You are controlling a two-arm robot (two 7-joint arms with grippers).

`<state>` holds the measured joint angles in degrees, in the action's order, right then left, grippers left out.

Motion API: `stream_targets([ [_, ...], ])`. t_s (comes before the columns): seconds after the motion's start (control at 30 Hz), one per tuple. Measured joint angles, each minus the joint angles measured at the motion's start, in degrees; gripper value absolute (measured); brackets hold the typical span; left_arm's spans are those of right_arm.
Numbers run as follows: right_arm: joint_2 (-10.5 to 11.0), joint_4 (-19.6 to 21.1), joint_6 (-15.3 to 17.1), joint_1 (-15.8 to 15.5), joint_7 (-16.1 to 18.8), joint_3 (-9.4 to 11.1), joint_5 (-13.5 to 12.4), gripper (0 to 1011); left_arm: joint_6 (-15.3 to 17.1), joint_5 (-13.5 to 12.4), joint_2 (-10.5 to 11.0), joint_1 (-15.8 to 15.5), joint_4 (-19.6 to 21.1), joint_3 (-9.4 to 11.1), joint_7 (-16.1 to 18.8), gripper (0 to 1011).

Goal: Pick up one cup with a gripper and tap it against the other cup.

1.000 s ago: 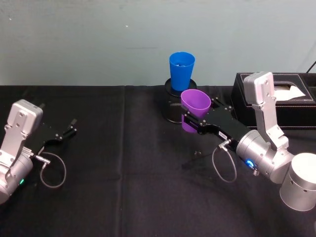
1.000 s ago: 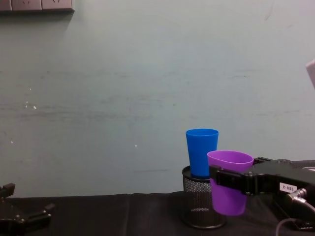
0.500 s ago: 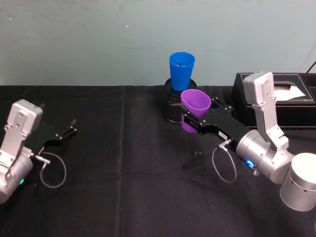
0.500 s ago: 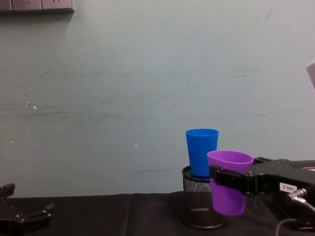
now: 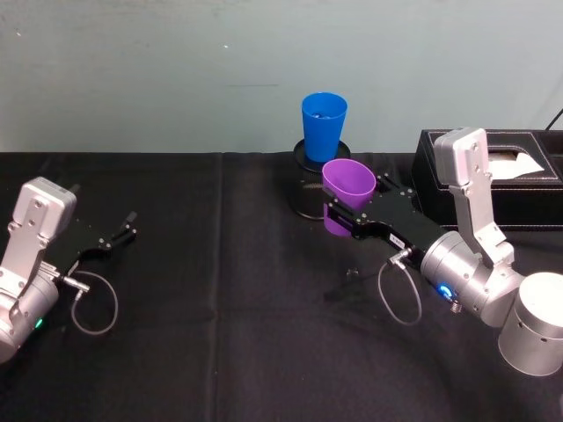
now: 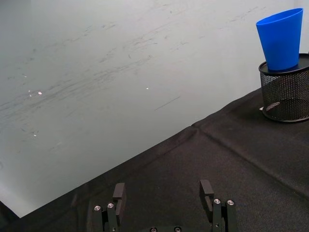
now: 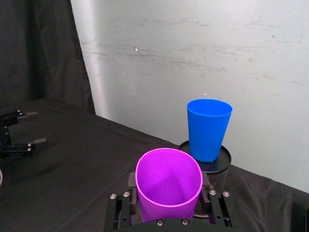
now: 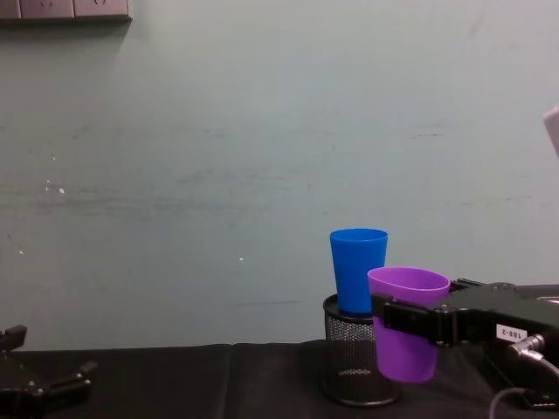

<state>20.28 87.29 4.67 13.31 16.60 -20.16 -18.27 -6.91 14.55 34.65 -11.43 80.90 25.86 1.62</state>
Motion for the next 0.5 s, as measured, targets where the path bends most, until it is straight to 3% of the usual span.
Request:
stream_targets([
  [0.5,0.0,0.0,0.0,0.0,0.01,0.0,0.0,726,0.0,0.0,0.0,0.0,0.0,0.0,0.0,1000],
])
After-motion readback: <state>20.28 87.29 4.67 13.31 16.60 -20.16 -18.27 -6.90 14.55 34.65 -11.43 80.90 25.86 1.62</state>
